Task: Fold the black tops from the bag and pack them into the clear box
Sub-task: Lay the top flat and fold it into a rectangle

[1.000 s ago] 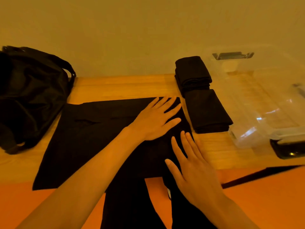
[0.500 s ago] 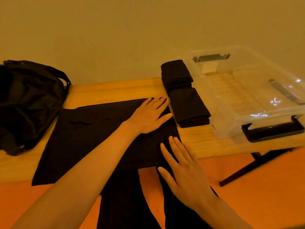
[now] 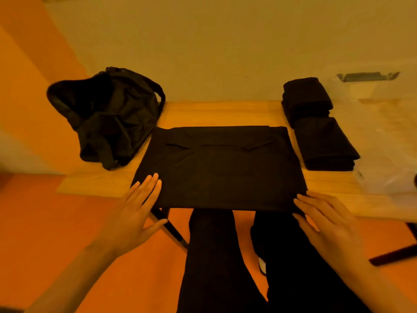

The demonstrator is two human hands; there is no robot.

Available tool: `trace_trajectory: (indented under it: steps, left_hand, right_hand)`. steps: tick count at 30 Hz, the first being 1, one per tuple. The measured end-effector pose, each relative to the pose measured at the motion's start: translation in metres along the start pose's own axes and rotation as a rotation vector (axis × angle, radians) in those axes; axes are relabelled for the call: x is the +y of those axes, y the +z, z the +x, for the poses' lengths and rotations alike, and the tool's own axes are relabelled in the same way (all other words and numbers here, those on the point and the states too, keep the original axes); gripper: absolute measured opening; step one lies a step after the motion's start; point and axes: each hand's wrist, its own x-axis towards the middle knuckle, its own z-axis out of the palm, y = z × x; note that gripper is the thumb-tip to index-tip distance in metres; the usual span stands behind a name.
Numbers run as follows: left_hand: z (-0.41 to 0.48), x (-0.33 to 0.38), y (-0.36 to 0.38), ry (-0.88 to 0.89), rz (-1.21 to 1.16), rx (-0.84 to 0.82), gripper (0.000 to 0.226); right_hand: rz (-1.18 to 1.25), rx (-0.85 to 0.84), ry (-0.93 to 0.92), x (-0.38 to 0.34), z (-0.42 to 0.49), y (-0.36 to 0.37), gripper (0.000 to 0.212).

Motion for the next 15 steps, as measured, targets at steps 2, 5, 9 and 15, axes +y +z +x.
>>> trace_trajectory:
  steps: [2,5,9,15]
  left_hand:
    - [-0.005,-0.009,0.003,0.008,0.016,0.094,0.077]
    - [-0.007,-0.027,0.01,0.021,0.016,0.221,0.063]
    - [-0.016,-0.043,0.018,0.084,0.018,0.372,0.047]
    - [-0.024,-0.042,0.005,0.11,0.06,0.459,0.032]
  right_hand:
    - [0.026,0.012,0.005,0.003,-0.001,-0.003,0.03]
    - [0.091,0.023,-0.02,0.005,-0.002,-0.008,0.03]
    - [0.109,0.032,-0.048,0.007,-0.001,-0.013,0.029]
    - [0.073,-0.013,-0.004,0.003,0.002,-0.022,0.03]
